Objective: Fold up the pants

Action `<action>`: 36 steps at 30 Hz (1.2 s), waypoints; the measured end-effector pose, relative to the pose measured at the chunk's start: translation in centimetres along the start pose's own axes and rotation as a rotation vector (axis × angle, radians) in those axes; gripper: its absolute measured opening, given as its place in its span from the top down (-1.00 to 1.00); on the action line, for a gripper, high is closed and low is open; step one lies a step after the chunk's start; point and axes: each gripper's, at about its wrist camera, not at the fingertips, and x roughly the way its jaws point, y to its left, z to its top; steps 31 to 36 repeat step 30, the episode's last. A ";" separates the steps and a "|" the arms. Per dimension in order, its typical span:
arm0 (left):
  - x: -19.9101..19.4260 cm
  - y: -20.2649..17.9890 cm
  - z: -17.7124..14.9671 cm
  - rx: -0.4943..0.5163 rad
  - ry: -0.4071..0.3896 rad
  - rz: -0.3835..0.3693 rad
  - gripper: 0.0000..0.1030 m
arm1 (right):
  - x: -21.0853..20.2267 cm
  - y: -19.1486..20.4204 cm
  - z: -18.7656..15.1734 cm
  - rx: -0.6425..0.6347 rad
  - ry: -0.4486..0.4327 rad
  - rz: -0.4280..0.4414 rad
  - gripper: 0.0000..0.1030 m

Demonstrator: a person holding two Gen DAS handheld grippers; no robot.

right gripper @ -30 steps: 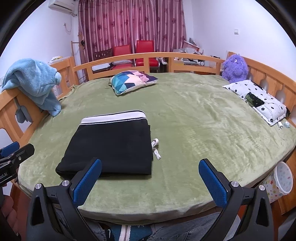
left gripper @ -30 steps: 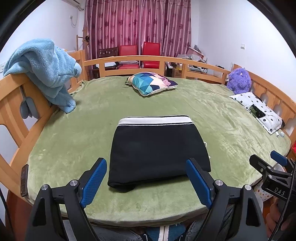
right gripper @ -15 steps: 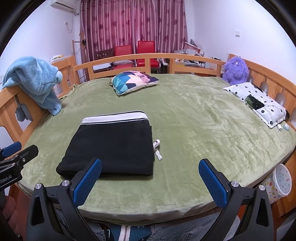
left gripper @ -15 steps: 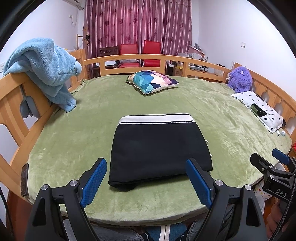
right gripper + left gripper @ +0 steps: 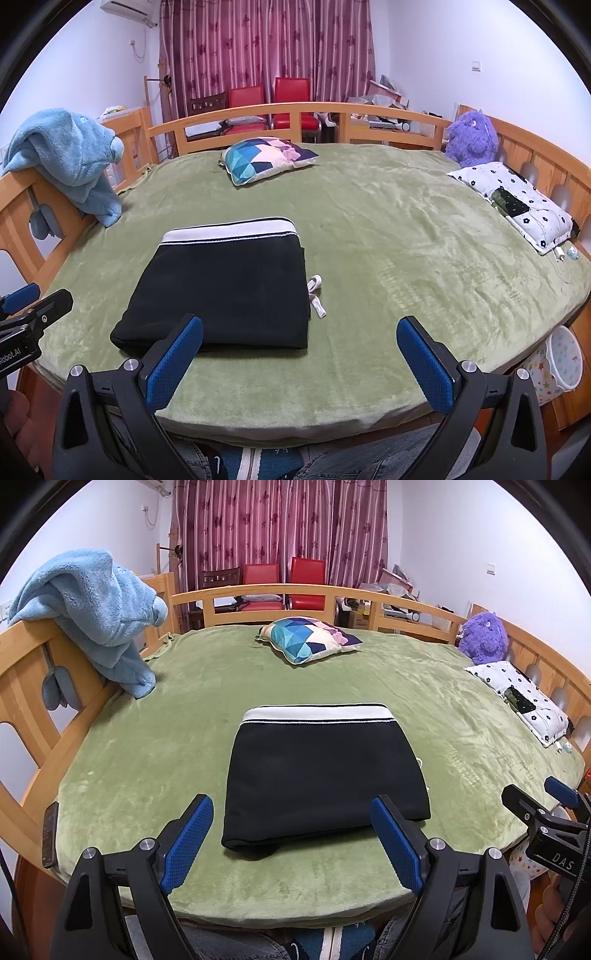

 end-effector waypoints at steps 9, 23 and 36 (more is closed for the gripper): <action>-0.2 0.3 -0.1 -0.012 0.002 0.006 -0.69 | 0.3 -0.1 -0.3 -0.009 0.006 0.001 -0.99; -0.5 0.6 0.0 -0.019 -0.002 0.007 -0.69 | 0.0 -0.2 -0.4 -0.030 -0.007 -0.005 -0.99; -0.4 0.8 0.3 -0.029 0.000 0.007 -0.69 | 0.0 -0.1 -0.3 -0.031 -0.003 -0.003 -0.99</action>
